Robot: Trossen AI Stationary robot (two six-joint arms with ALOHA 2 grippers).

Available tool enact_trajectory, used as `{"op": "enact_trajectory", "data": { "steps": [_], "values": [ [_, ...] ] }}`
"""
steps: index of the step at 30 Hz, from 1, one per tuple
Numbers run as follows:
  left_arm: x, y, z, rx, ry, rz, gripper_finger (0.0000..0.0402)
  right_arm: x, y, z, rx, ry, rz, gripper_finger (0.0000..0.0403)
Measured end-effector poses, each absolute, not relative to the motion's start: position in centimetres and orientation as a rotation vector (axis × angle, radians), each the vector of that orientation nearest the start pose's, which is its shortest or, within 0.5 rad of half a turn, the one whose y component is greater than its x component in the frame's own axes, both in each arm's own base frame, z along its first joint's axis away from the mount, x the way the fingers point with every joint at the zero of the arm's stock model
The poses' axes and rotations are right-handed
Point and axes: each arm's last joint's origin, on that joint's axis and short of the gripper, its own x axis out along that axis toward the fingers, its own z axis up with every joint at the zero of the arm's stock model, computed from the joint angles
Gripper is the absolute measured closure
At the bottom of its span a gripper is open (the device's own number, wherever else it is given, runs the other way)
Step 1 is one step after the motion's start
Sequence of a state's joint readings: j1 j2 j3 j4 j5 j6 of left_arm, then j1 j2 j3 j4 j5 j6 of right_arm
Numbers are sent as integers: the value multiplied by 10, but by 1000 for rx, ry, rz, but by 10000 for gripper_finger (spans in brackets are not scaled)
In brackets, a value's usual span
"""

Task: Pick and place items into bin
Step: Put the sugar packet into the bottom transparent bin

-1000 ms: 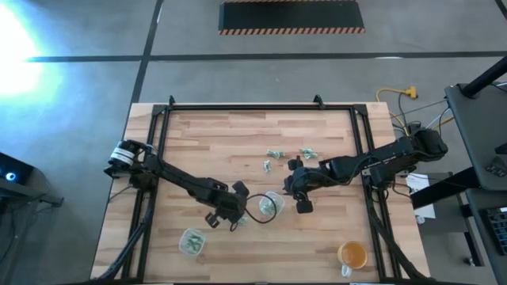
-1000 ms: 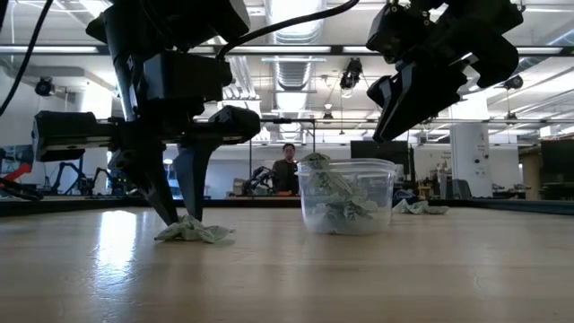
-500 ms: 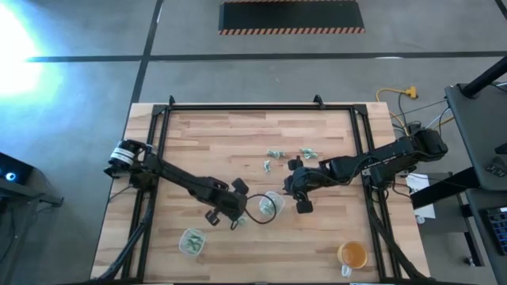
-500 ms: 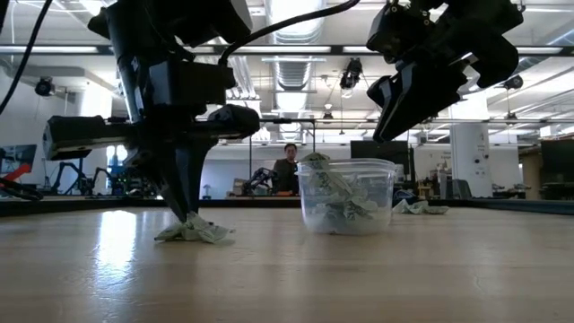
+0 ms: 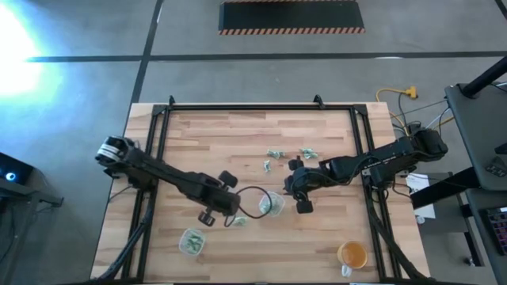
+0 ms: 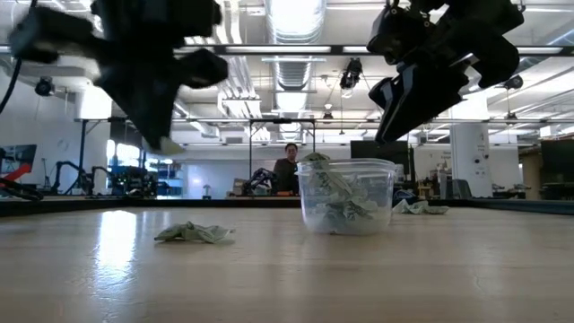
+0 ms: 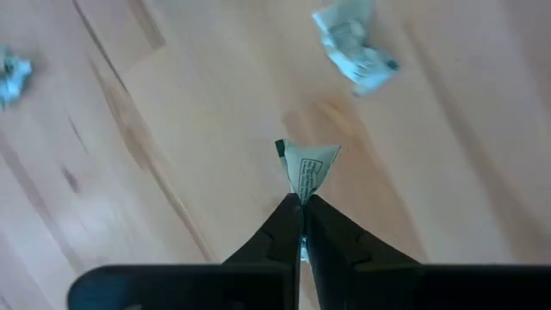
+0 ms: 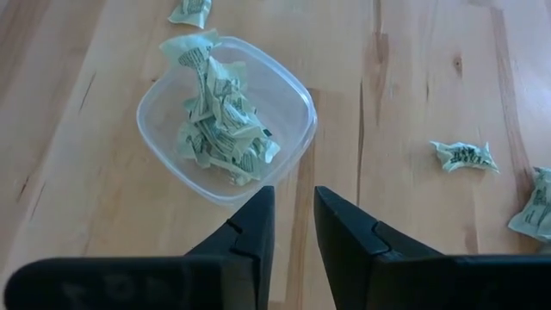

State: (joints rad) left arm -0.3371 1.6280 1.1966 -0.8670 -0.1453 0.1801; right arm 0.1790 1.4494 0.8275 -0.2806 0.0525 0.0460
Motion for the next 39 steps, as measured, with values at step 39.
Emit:
{"op": "enact_trajectory", "data": {
  "steps": [39],
  "values": [
    [182,-205,239,-29,1243,-189,401,276,48,193,-40,910,83,339]
  ]
}}
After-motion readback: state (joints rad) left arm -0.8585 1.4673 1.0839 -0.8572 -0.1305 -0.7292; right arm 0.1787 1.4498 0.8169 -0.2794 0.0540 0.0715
